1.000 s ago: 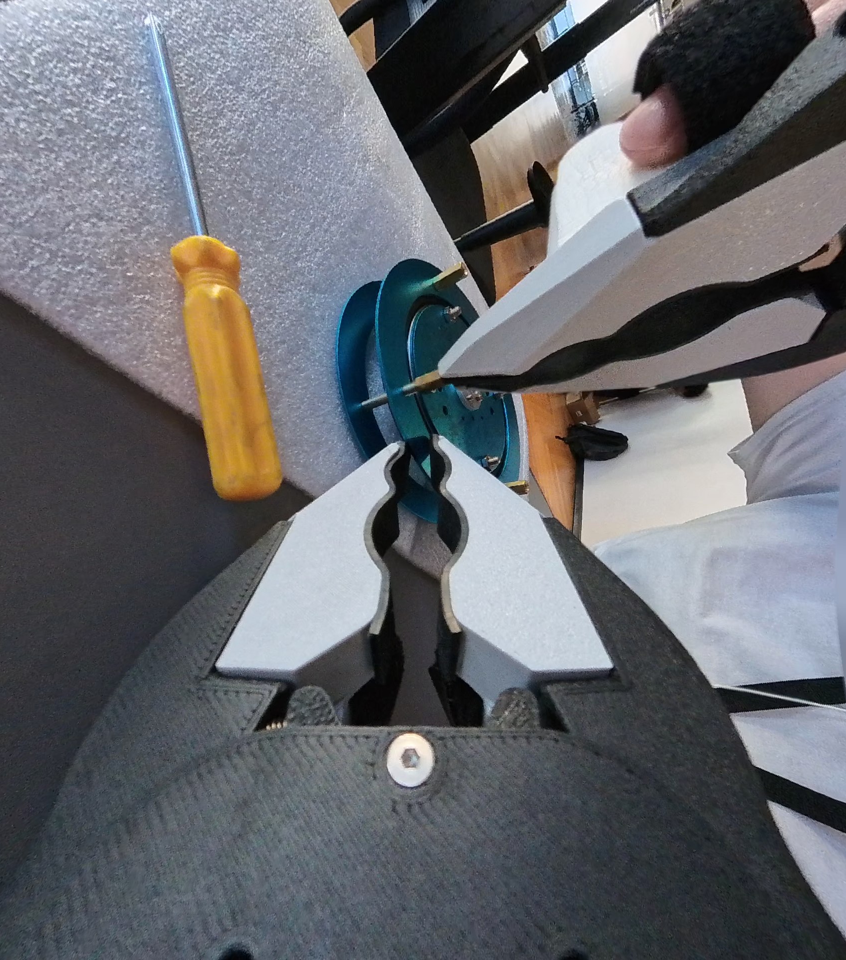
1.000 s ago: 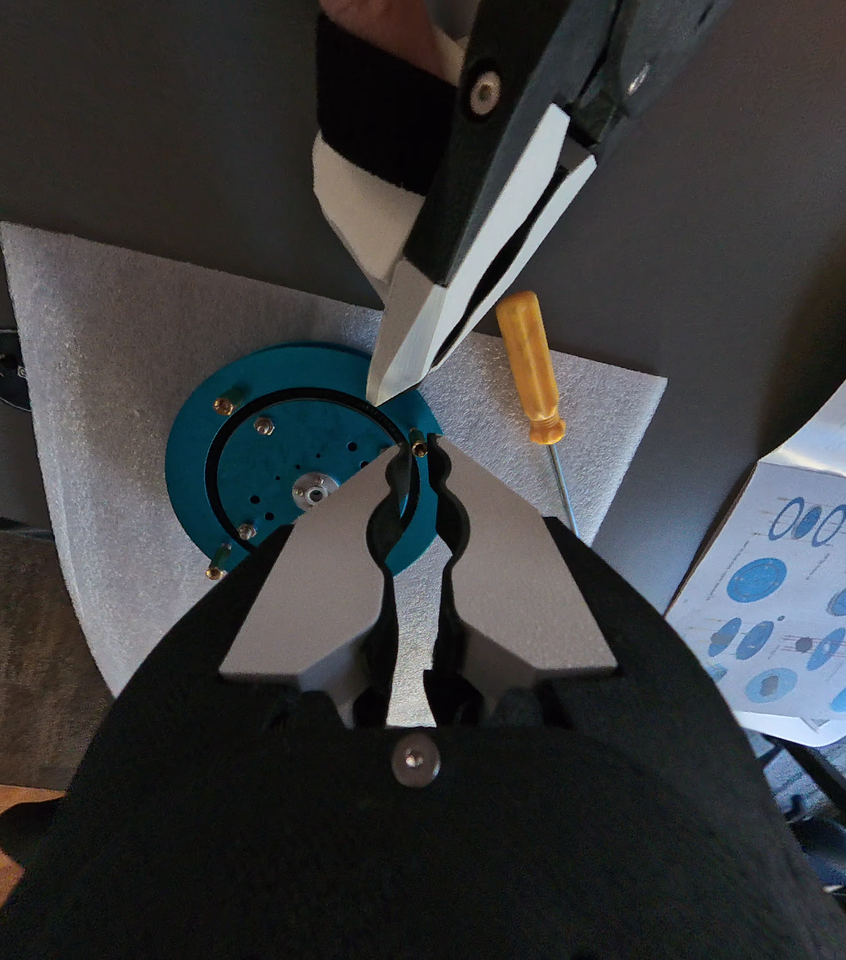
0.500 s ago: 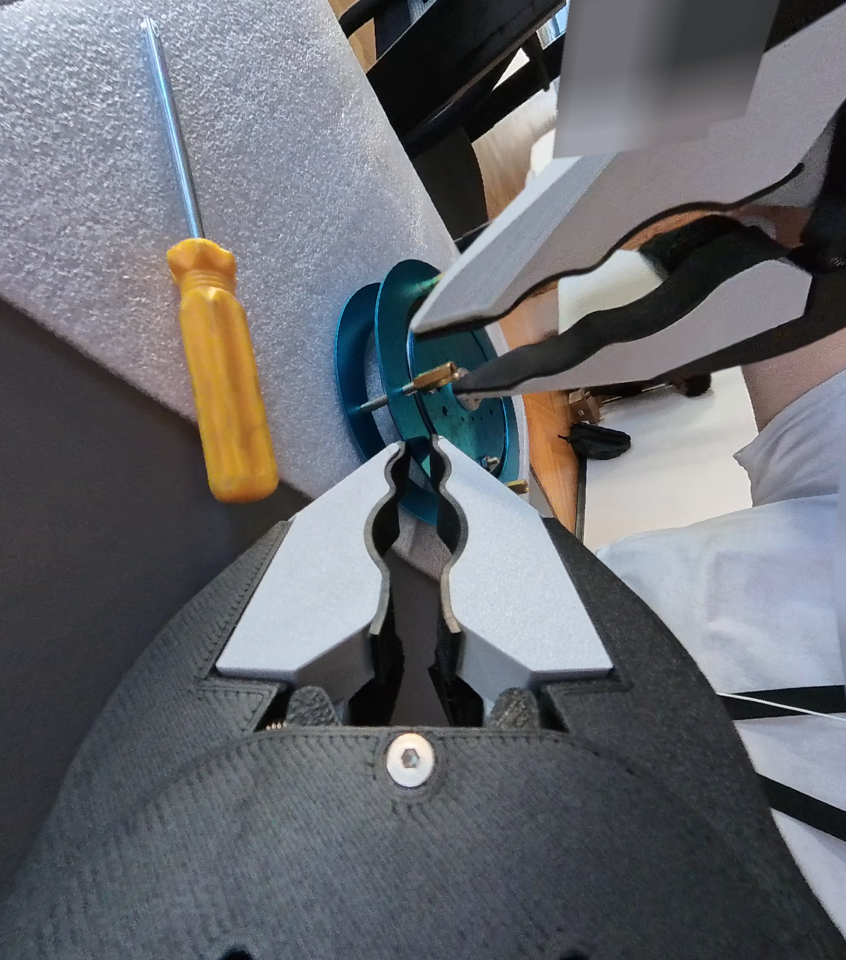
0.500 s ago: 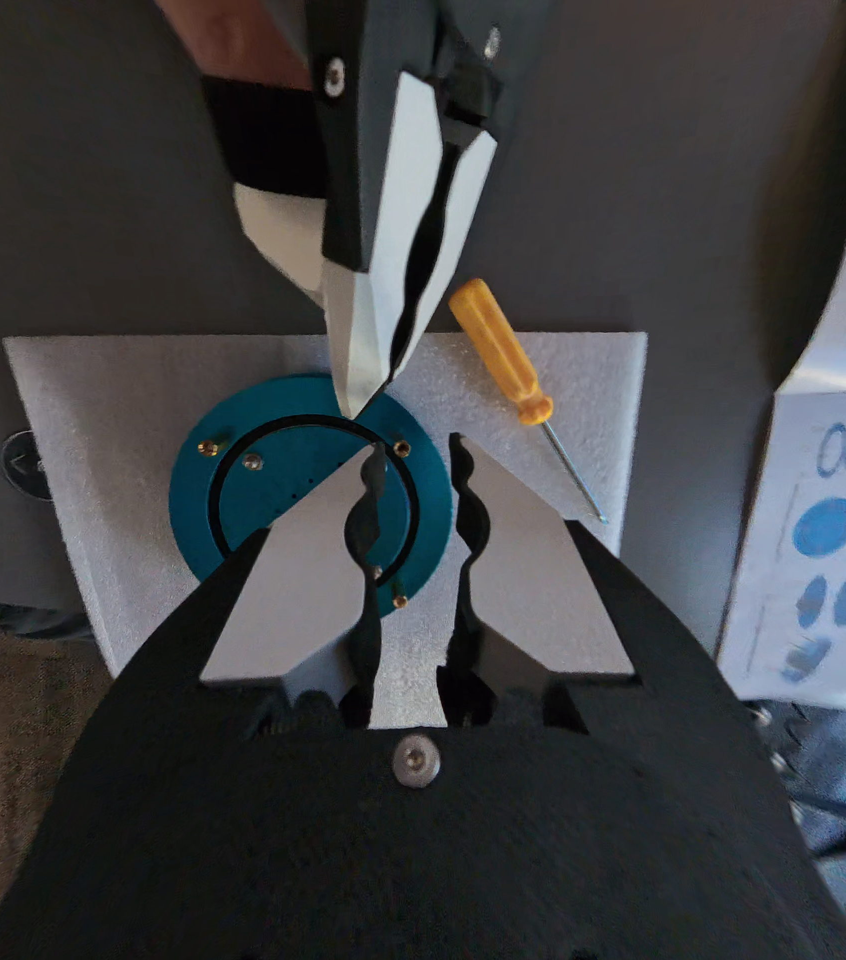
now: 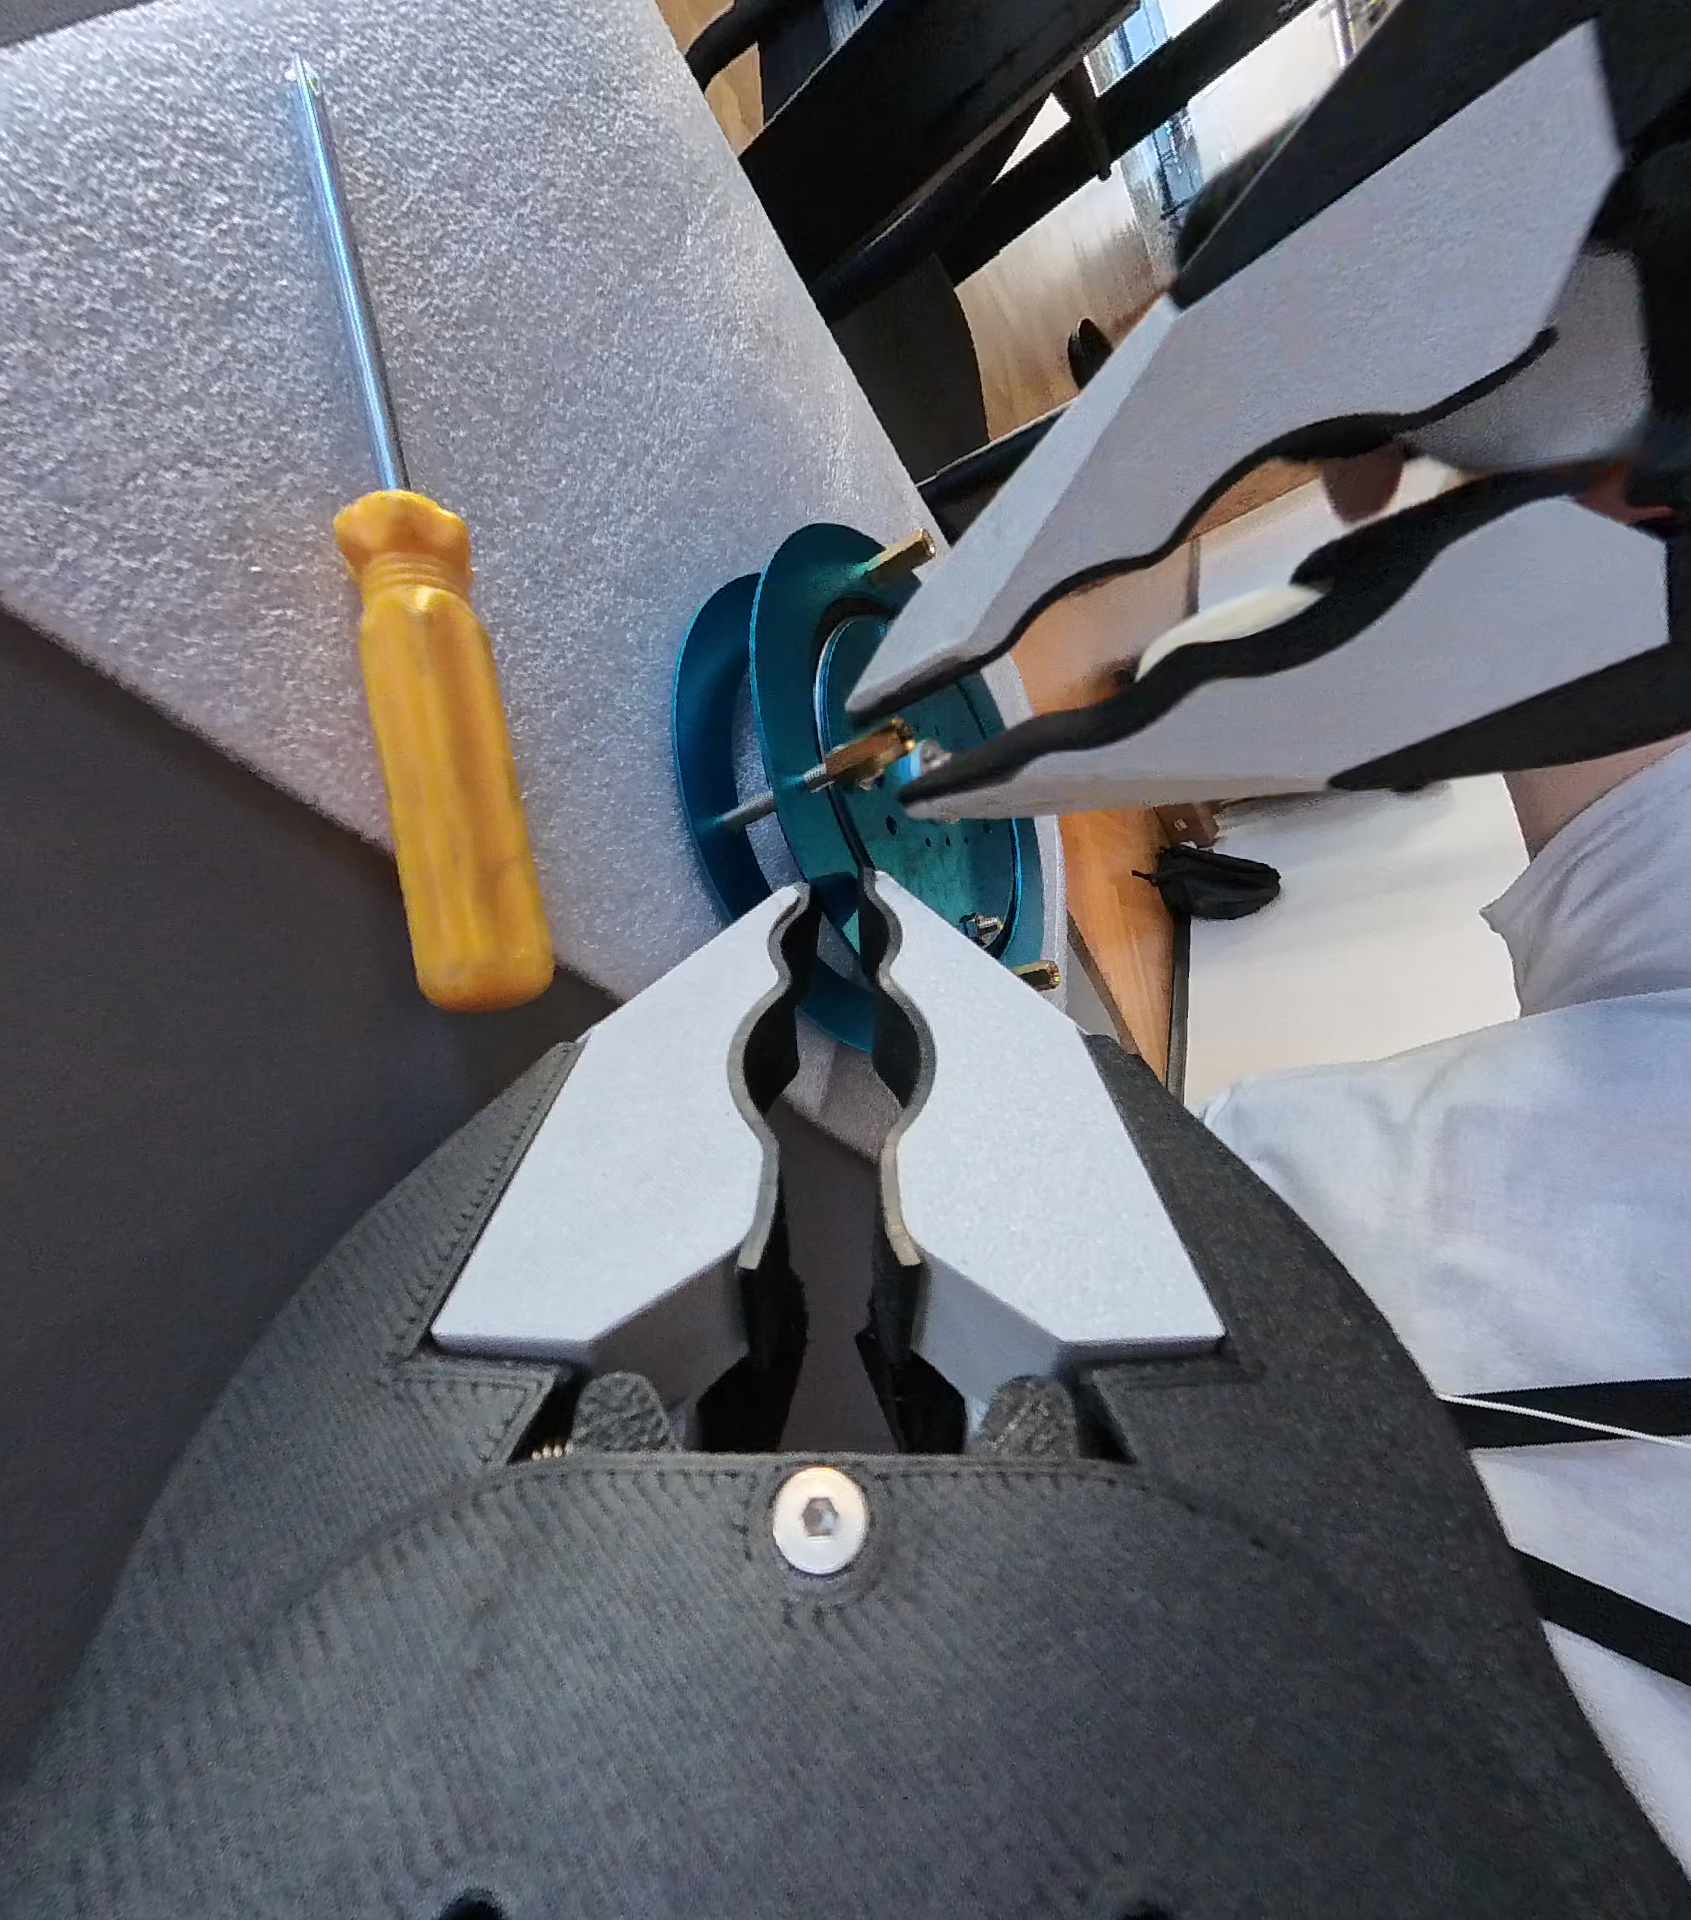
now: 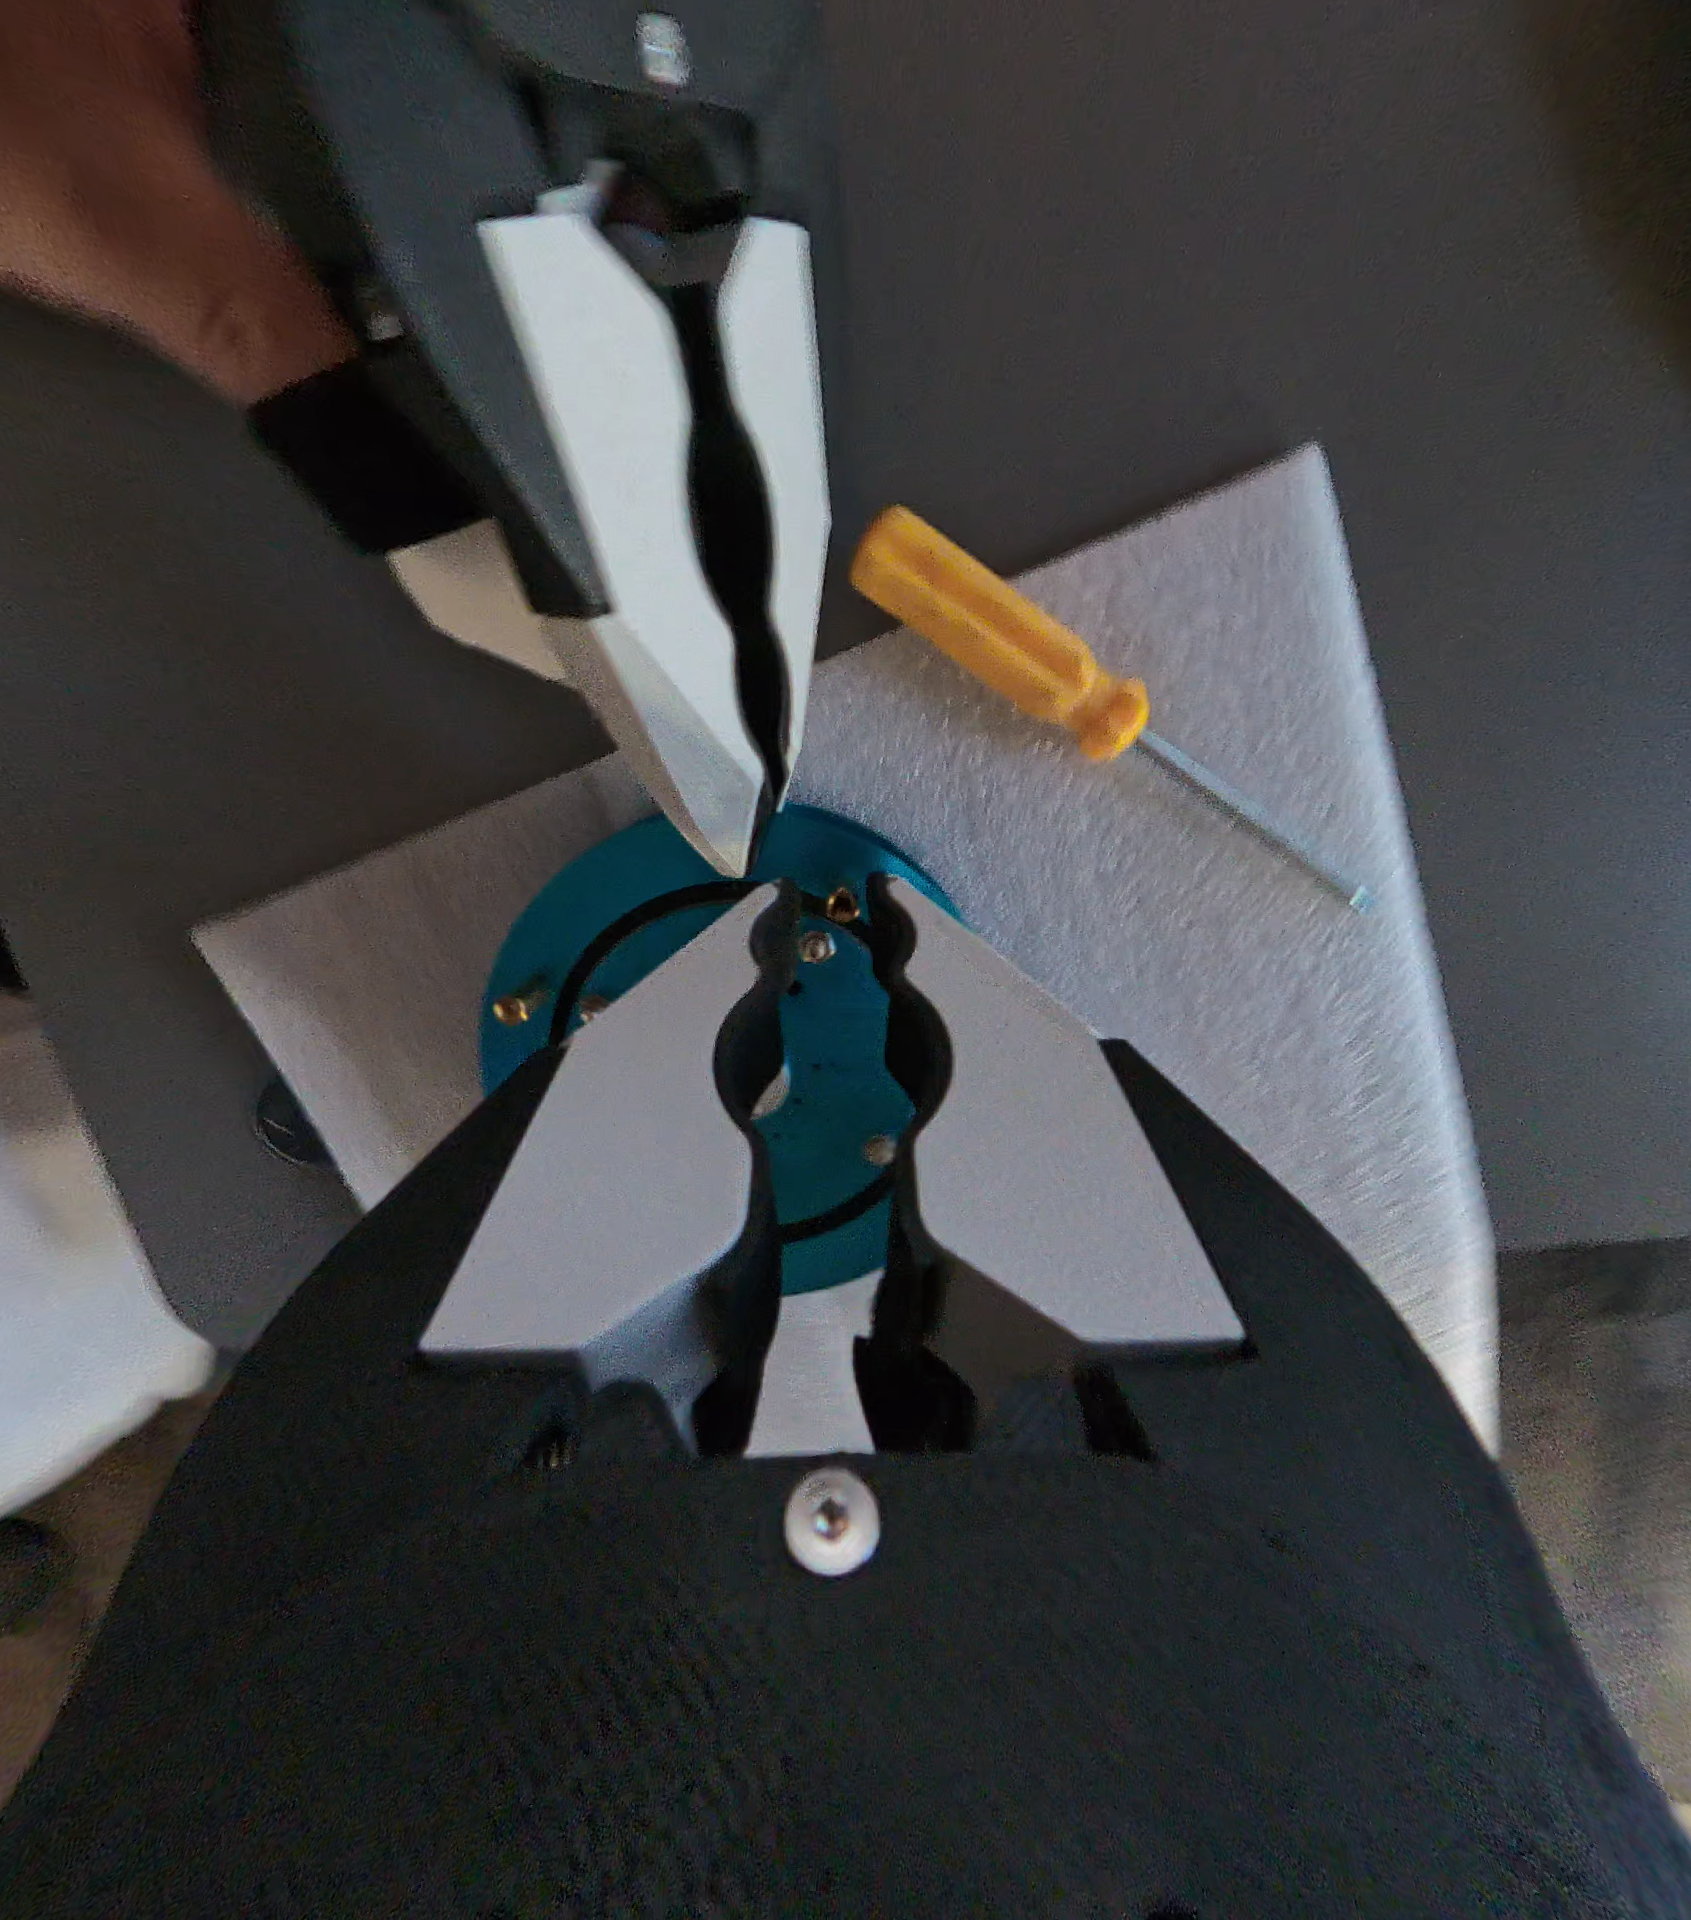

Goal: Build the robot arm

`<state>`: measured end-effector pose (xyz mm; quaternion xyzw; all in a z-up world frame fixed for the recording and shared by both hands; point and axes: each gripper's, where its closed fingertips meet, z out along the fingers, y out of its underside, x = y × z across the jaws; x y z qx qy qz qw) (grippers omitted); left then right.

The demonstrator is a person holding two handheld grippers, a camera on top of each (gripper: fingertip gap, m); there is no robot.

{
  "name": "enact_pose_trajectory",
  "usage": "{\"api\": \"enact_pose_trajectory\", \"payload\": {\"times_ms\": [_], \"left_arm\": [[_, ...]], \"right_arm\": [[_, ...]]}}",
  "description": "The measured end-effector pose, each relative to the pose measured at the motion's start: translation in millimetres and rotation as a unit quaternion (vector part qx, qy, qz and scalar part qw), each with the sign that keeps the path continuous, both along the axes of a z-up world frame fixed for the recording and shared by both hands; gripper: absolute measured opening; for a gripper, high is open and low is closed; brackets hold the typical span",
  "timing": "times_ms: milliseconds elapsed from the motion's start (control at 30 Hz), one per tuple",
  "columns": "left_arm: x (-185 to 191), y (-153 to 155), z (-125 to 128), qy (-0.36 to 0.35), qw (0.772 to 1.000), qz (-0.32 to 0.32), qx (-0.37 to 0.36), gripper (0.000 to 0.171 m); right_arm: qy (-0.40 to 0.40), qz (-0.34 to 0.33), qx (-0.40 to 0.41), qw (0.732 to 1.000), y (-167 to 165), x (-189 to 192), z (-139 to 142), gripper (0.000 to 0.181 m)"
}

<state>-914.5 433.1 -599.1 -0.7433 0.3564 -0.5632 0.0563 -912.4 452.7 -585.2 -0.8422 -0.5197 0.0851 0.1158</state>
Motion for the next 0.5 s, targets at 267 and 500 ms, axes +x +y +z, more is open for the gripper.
{"api": "enact_pose_trajectory", "payload": {"times_ms": [267,500], "left_arm": [[-0.5,-0.1,0.0,-0.001,1.000,0.000,0.001,0.006],[-0.4,0.6,-0.8,0.003,1.000,0.001,0.005,0.006]], "right_arm": [[-0.070,0.252,0.062,0.963,2.8,-2.2,2.9,0.013],[-0.092,0.187,0.014,0.978,0.4,0.2,-2.1,0.004]]}}
